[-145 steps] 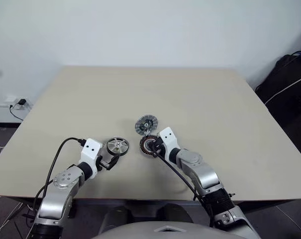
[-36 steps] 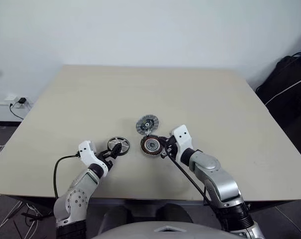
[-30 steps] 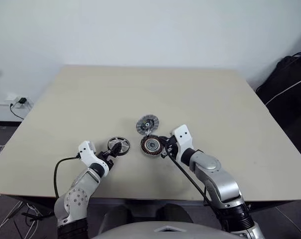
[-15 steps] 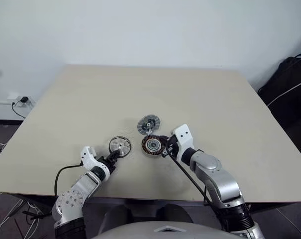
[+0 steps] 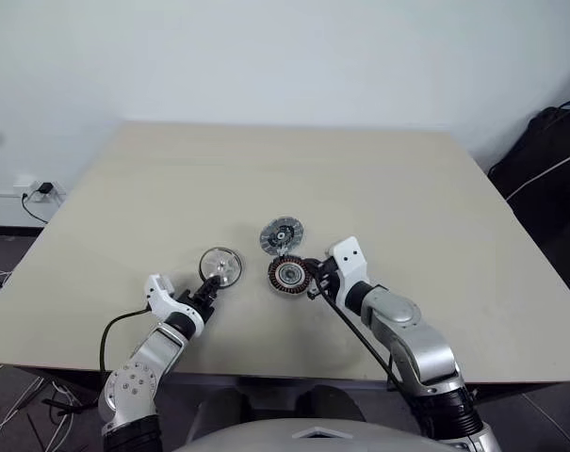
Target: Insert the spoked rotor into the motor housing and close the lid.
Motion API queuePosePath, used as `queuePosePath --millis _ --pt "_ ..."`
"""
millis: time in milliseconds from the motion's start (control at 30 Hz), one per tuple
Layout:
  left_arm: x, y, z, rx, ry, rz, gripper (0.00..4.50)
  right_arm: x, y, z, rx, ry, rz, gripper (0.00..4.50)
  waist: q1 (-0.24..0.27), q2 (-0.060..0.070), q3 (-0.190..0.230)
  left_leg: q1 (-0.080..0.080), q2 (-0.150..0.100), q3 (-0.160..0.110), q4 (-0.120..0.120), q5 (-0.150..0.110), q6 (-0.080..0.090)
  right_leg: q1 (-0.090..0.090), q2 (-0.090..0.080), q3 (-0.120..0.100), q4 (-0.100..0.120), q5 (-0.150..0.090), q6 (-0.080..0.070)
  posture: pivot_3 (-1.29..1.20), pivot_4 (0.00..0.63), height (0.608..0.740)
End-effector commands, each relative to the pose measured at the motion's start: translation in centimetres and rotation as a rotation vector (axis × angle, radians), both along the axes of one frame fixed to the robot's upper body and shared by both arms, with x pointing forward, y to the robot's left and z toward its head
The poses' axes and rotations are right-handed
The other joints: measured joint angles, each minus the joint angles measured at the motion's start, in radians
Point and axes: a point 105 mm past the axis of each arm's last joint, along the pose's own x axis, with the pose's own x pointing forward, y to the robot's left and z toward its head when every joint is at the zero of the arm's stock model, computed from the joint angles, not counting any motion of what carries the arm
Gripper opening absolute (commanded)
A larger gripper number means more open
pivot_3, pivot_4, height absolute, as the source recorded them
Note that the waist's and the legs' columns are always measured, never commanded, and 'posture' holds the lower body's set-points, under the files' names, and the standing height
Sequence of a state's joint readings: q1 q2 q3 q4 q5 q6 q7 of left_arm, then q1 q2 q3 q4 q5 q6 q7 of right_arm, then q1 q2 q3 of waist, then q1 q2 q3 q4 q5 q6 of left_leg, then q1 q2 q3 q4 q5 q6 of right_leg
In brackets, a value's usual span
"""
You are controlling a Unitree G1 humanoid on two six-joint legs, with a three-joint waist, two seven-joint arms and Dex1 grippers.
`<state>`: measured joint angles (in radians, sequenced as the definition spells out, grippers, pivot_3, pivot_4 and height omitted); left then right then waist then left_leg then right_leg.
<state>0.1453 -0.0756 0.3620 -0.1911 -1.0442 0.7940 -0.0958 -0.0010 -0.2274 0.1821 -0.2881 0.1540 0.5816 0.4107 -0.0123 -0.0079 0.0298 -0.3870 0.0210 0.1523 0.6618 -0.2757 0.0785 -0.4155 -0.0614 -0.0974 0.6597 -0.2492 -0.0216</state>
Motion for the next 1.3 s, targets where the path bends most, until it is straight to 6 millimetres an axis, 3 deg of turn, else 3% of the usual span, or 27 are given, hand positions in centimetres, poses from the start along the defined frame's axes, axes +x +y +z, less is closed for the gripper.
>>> queuePosePath --millis 33,200,300,600,1300 --pt "0.3 -3.4 3.4 -0.159 -0.156 -0.083 0.49 -0.1 -0.5 1.3 0.026 -0.037 -0.008 0.0 0.0 0.0 0.0 0.0 0.0 0.0 0.0 0.0 0.0 0.0 0.0 0.0 0.0 0.0 0.0 0.0 0.0 0.74" --pt "-0.3 -6.9 4.3 -0.227 -0.188 -0.261 0.49 -0.4 -1.8 1.2 0.017 -0.023 -0.043 0.0 0.0 0.0 0.0 -0.002 0.0 0.0 0.001 0.0 0.0 -0.001 0.0 0.0 0.0 0.0 0.001 0.0 0.0 0.74" --pt "-0.4 -8.9 3.5 -0.213 -0.144 -0.363 0.49 -0.7 -2.8 0.9 0.0 -0.014 -0.071 0.0 0.0 0.0 0.0 -0.004 0.0 0.0 0.002 0.0 0.0 0.001 0.0 0.0 0.0 -0.001 0.003 0.0 0.0 0.74" --pt "1.2 -11.9 2.3 -0.179 -0.06 -0.489 0.49 -1.2 -3.9 0.5 -0.028 -0.005 -0.116 0.0 0.001 0.0 0.0 -0.006 0.0 -0.001 0.004 0.001 0.001 0.001 0.001 -0.001 0.001 -0.001 0.005 0.0 0.0 0.74" --pt "1.8 -12.2 -0.1 -0.138 0.055 -0.471 0.49 -1.0 -3.8 0.5 -0.029 -0.011 -0.123 0.0 0.001 0.0 0.0 -0.006 0.0 -0.001 0.005 0.001 0.002 0.001 0.001 -0.001 0.001 0.0 0.006 0.0 0.0 0.74"
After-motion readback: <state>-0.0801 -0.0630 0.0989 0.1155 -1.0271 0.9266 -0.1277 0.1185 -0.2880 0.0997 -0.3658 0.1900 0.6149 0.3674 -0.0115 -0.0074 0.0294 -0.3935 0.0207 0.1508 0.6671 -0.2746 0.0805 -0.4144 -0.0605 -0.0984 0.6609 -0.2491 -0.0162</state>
